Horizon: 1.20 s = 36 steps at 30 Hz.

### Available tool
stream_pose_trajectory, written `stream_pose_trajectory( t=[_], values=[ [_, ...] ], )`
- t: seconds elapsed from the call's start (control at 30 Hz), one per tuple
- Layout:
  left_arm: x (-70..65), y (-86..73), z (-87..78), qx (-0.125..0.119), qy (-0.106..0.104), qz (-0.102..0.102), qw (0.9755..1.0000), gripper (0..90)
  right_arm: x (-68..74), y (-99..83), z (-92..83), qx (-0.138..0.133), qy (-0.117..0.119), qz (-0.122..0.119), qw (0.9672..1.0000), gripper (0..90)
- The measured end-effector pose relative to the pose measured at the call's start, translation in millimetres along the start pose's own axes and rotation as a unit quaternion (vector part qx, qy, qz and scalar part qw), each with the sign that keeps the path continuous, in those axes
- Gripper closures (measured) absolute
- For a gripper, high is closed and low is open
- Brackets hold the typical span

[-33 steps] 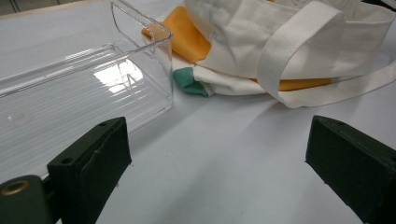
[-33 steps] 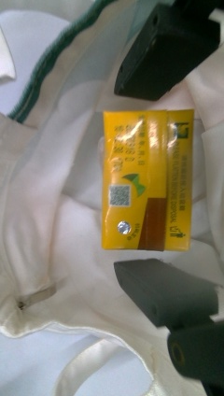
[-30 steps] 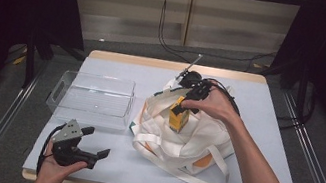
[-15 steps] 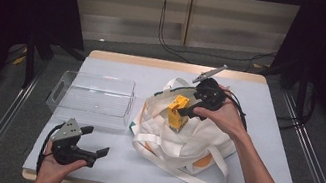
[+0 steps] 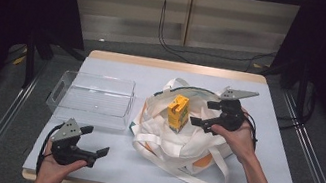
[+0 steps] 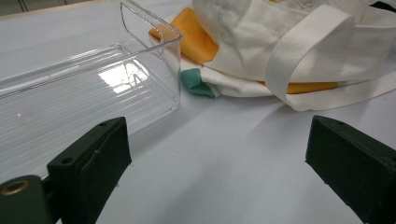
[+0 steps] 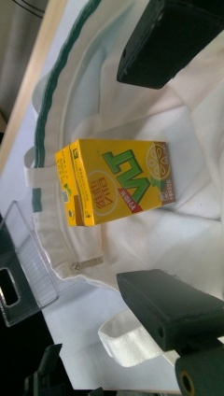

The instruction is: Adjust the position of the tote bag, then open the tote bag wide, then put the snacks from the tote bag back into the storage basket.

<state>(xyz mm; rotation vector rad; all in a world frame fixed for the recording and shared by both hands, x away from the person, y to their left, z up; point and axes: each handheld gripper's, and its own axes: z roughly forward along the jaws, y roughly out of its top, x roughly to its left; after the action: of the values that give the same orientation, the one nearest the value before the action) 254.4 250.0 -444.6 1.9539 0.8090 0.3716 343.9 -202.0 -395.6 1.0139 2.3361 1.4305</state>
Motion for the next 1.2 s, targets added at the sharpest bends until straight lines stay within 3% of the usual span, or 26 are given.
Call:
stream_pose_trajectory(
  t=[0.07,0.17,0.23,0.37,0.67,0.83,1.0,1.2],
  values=[
    [-2.4,0.8,-0.2,-0.003,-0.002,-0.002,1.0,6.1,2.3,-7.3,-5.6,-0.003,0.005,0.001,1.0,11.2],
    [-8.4,2.7,-0.9,-0.008,-0.006,0.002,0.9999,6.2,9.1,-17.7,-16.0,-0.016,-0.017,-0.01,0.9997,10.2],
    [-10.1,4.0,-0.2,-0.006,-0.008,0.006,0.9999,6.2,12.6,-21.7,-22.7,-0.029,-0.016,-0.007,0.9994,10.5],
    [-10.1,7.8,3.8,-0.012,-0.004,-0.004,0.9999,6.4,21.8,-34.8,-37.3,-0.054,-0.038,-0.013,0.9978,16.6],
    [-14.4,19.3,8.5,-0.022,-0.018,0.0,0.9996,10.3,27.7,-62.0,-67.8,-0.079,-0.06,0.007,0.995,17.0],
    [-21.6,29.9,12.9,-0.022,-0.021,0.006,0.9995,11.2,31.4,-72.9,-79.9,-0.073,-0.078,0.012,0.9942,17.4],
    [-21.3,42.4,18.5,-0.021,-0.043,0.009,0.9988,13.0,36.2,-81.5,-88.8,-0.067,-0.088,0.02,0.9936,17.9],
    [-20.3,57.1,31.6,-0.014,-0.041,0.007,0.999,18.0,41.0,-90.6,-93.2,-0.076,-0.089,0.032,0.9926,18.3]
  ],
)
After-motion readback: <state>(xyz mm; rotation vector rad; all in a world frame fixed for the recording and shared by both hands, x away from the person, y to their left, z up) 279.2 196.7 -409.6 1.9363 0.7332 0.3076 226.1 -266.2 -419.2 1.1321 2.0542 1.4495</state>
